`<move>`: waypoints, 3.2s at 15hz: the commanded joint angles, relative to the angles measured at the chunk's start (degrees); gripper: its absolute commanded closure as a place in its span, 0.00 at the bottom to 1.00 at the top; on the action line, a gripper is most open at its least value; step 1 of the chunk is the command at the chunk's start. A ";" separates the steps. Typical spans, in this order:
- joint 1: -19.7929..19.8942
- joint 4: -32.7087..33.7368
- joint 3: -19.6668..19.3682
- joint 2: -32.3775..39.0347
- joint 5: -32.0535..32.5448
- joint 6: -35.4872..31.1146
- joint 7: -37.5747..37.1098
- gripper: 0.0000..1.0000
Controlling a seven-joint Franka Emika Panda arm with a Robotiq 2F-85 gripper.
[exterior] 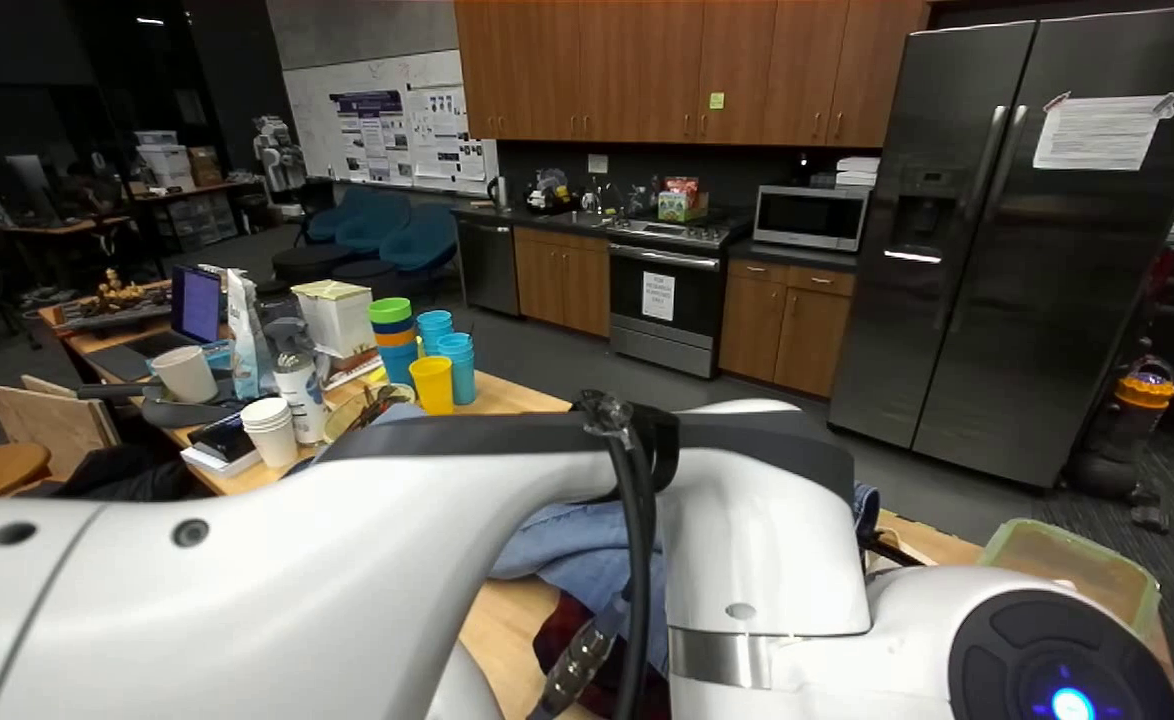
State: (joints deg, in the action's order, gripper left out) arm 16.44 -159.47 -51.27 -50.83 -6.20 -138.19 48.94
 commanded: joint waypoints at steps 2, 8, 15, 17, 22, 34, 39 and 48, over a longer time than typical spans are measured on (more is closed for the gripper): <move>1.06 0.06 4.47 -5.16 2.73 2.66 1.05 0.39; -1.50 0.17 15.41 -14.33 5.24 10.37 3.64 0.00; -11.85 0.22 28.30 -23.18 3.77 18.06 4.30 0.00; -16.29 0.22 31.69 -24.19 3.25 18.54 3.85 0.00; -27.71 0.17 40.30 -22.30 2.50 15.49 2.89 0.00; -41.14 5.10 48.91 -3.99 4.13 9.59 4.23 0.00; -41.77 11.23 51.18 5.01 5.63 10.47 6.32 0.00; -35.81 19.26 51.78 18.37 7.07 6.26 5.06 0.00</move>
State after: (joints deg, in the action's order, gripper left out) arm -22.01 -142.96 0.31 -36.58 -0.49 -130.14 54.79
